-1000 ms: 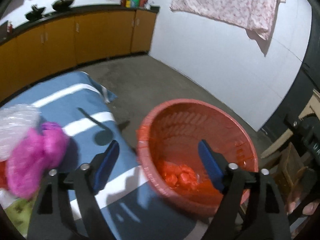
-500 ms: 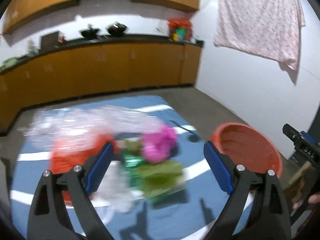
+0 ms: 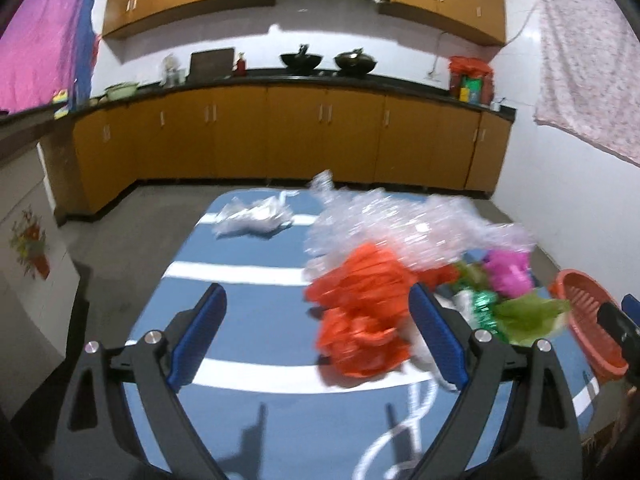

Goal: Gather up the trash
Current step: 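Grasp an orange bag with the left tool while the right tool grasps the green bag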

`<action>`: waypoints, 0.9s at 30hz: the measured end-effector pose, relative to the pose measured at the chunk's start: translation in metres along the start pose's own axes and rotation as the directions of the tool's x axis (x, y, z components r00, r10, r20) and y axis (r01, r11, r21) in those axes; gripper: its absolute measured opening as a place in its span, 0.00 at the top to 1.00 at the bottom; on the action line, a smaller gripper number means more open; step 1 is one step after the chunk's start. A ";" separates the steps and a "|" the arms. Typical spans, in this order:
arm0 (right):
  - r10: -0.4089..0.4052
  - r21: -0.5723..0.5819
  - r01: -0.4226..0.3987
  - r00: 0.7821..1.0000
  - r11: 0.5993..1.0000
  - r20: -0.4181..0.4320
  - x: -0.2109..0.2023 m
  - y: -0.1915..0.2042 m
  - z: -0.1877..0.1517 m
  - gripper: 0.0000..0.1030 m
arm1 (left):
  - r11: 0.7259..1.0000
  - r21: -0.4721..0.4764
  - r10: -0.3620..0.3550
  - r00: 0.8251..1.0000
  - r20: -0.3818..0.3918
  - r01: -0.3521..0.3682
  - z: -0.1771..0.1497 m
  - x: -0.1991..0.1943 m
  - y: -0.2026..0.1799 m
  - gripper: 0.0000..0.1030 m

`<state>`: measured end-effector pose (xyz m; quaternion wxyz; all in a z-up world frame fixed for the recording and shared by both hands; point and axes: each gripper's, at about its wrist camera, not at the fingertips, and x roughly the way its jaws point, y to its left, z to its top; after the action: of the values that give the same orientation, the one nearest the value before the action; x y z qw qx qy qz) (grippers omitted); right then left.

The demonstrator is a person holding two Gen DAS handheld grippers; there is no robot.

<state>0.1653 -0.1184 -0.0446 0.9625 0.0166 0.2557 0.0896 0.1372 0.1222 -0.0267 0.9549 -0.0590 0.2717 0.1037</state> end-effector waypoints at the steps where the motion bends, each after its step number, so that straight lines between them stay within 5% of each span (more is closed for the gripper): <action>1: 0.001 -0.012 -0.001 1.000 1.000 -0.009 0.005 0.005 0.000 0.09 | 1.000 -0.004 0.003 1.000 -0.006 -0.003 -0.003 0.002 0.006 0.12; 12: -0.009 0.017 0.011 0.993 1.000 -0.120 0.057 0.026 0.002 0.28 | 0.999 -0.007 -0.050 0.994 -0.093 0.050 -0.011 0.039 0.011 0.12; 19: 0.031 0.041 -0.023 0.980 0.999 -0.197 0.072 0.020 -0.007 0.72 | 0.996 0.018 -0.089 0.988 -0.125 0.092 -0.009 0.059 -0.012 0.12; 22: 0.036 0.046 -0.027 0.979 0.999 -0.202 0.073 0.018 -0.009 0.81 | 0.994 0.030 -0.100 0.983 -0.156 0.106 -0.008 0.072 -0.019 0.22; 27: 0.048 0.050 -0.039 0.981 0.998 -0.187 0.067 0.016 -0.007 0.88 | 0.989 0.026 -0.140 0.970 -0.199 0.148 -0.011 0.085 -0.023 0.51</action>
<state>0.2165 -0.0903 -0.0827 0.9312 0.0357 0.3471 0.1058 0.2077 0.1121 -0.0802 0.9295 -0.0691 0.3616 0.0222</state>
